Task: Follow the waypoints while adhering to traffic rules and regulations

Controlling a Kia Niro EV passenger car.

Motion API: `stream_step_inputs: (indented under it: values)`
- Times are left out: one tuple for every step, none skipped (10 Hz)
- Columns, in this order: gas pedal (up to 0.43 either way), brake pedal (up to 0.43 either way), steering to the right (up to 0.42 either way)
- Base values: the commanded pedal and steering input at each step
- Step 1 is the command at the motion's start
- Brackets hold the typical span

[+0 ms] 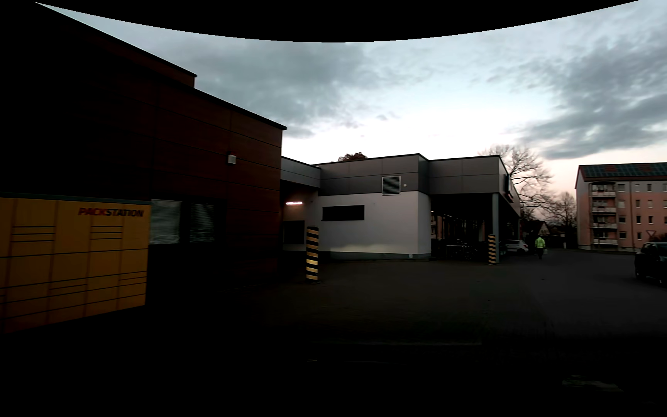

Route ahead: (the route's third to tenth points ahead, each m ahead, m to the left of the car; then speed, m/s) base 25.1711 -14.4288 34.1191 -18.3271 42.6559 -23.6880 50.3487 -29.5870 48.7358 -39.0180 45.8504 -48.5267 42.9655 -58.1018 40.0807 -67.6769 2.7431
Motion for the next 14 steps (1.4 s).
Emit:
stream_step_inputs:
  values:
    - [0.000,0.000,0.489]
    - [0.000,0.006,0.462]
    - [0.000,0.012,0.439]
    - [0.000,0.006,0.424]
    - [0.000,0.024,0.404]
    - [0.000,0.049,0.378]
    - [0.000,0.073,0.355]
    - [0.000,0.098,0.333]
    - [0.000,0.122,0.311]
    - [0.000,0.128,0.292]
    - [0.000,0.146,0.273]
    - [0.000,0.159,0.263]
    - [0.000,0.177,0.261]
    - [0.000,0.207,0.255]
